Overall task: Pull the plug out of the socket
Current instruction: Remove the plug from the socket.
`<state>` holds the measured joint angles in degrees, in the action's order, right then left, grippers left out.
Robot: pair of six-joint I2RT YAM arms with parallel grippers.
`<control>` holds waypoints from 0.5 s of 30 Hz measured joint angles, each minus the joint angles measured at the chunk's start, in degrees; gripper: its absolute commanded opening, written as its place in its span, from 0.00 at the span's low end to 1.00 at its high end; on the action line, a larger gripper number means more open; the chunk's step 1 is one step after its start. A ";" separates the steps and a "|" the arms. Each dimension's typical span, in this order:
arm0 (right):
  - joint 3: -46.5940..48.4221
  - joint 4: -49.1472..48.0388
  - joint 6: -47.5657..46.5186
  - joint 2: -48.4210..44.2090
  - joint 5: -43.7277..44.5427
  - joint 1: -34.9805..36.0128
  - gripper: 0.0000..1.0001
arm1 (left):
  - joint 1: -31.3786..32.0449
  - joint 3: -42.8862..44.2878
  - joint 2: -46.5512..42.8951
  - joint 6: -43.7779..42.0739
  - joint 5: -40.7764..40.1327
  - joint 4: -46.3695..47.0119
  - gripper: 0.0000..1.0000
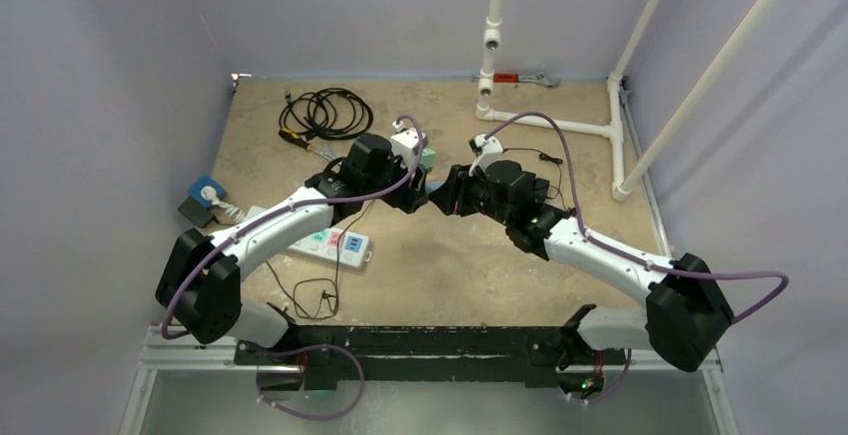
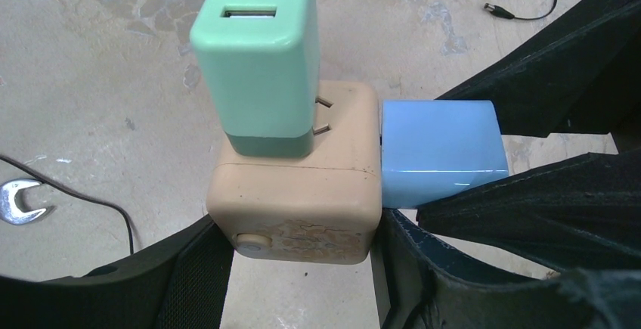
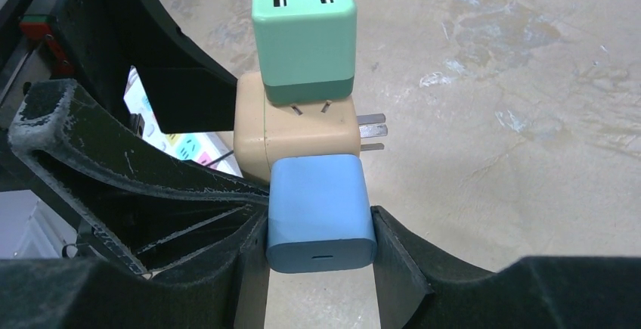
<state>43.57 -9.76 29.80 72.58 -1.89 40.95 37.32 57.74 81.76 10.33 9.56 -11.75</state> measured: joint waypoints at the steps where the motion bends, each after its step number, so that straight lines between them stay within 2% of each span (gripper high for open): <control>1: 0.00 0.37 0.28 0.00 0.59 0.22 0.00 | 0.04 0.00 0.24 0.09 0.00 -0.04 0.00; 10: 0.02 2.27 0.50 -0.85 0.81 0.20 0.00 | 0.33 0.00 0.66 -1.05 1.01 0.00 0.00; 15: -0.70 0.72 -0.33 -0.52 -8.83 -4.70 0.00 | 0.33 0.22 0.74 -2.64 2.19 0.11 0.00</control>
<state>42.87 -9.04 29.47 72.05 -10.72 36.25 37.65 57.95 82.50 7.68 11.75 -11.64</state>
